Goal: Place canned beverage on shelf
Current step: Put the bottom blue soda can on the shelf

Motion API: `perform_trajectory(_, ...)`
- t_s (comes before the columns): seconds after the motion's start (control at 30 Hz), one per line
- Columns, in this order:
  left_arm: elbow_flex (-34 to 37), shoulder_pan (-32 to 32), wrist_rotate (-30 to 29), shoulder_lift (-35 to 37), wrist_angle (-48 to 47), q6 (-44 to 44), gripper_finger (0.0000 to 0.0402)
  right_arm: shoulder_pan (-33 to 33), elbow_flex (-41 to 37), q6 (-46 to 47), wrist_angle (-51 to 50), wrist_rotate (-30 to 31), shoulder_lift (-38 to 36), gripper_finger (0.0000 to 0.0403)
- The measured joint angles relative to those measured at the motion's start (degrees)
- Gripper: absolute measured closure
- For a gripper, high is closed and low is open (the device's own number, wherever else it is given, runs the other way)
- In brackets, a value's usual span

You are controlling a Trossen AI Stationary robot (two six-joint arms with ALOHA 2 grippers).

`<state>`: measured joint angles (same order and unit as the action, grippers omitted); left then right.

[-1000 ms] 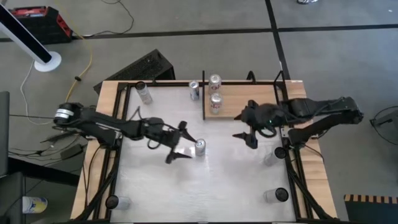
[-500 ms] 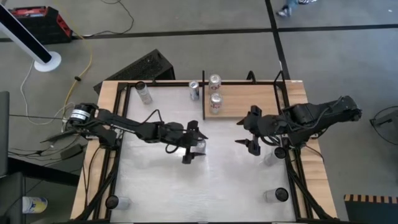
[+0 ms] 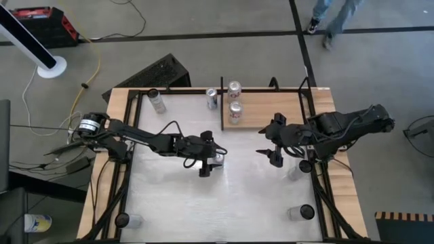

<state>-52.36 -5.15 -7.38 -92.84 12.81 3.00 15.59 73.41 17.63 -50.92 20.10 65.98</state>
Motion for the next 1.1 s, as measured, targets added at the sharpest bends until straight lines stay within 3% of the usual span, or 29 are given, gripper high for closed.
perform_trajectory(0.3,0.1,0.0,-0.2,-1.1,0.5,-1.8,0.0088,0.0,0.0,0.4,0.0,0.3,0.0,0.0033)
perform_trajectory(0.5,0.1,0.0,0.5,-1.1,0.2,-0.2,0.0179,0.0,0.0,0.5,0.0,0.9,0.0,0.0033)
perform_trajectory(0.6,0.1,0.0,2.3,-1.0,0.1,3.0,0.0185,0.0,0.0,0.7,0.0,0.9,0.0,0.0033)
perform_trajectory(0.73,0.1,0.0,10.5,-0.5,-0.3,9.3,0.0185,0.0,0.0,2.1,0.0,1.0,0.0,0.0033)
perform_trajectory(0.93,0.2,-0.1,29.9,0.6,-2.6,21.9,0.0185,0.0,0.0,2.0,0.0,1.0,0.0,0.0033)
perform_trajectory(1.1,0.2,0.0,36.3,0.8,-5.5,28.7,0.0185,0.0,-0.1,2.0,-0.1,1.1,1.0,0.0033)
